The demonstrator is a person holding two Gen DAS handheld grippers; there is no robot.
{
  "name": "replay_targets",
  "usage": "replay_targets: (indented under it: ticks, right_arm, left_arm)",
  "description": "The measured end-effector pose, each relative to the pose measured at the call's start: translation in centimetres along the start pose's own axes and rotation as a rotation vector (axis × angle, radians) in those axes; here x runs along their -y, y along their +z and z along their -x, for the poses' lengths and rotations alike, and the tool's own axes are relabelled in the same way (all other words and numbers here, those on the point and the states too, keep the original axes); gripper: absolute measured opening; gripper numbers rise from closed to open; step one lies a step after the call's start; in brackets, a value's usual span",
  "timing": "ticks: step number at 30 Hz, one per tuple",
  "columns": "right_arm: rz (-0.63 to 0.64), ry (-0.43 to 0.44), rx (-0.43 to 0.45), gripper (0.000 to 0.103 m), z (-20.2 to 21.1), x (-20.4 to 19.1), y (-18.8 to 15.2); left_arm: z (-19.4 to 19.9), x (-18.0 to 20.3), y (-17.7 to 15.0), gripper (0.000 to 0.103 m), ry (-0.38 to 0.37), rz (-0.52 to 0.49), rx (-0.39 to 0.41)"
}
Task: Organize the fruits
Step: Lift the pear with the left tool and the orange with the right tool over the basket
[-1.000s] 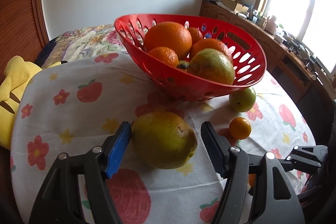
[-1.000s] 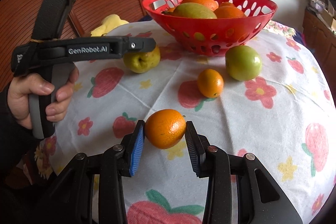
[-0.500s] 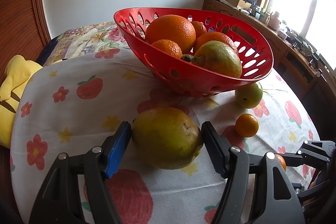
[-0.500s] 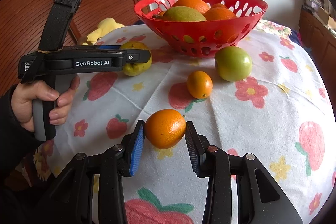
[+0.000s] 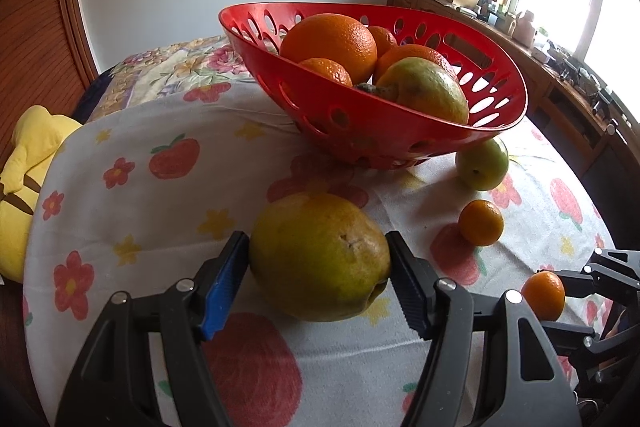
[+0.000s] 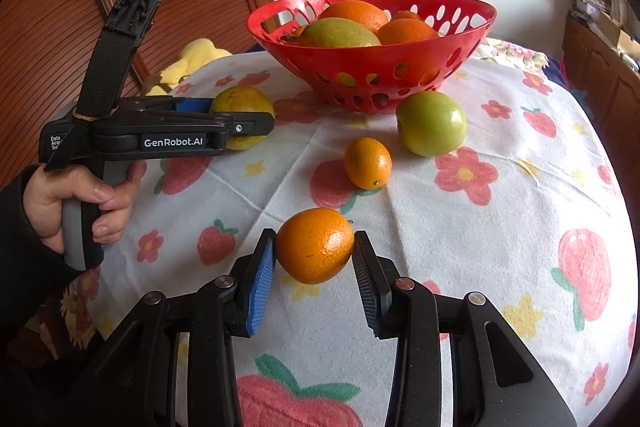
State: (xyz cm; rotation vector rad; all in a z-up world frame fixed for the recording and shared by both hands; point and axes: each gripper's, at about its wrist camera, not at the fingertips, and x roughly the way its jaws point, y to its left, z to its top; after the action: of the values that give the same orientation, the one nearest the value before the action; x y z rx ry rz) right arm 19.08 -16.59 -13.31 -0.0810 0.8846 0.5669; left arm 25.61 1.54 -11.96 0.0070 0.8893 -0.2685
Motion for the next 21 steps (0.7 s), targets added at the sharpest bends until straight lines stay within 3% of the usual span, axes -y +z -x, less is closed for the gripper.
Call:
replay_targets:
  ticks: [13,21]
  right_arm:
    - [-0.003,-0.012,0.021,0.038,0.4,0.8,0.8]
    - [-0.001,-0.042,0.066,0.038,1.7,1.8,2.6]
  left_arm:
    - [2.2,0.1,-0.3,0.067,-0.027,0.002,0.048]
    - [5.1,0.4,1.8,0.067,-0.056,-0.013,0.117]
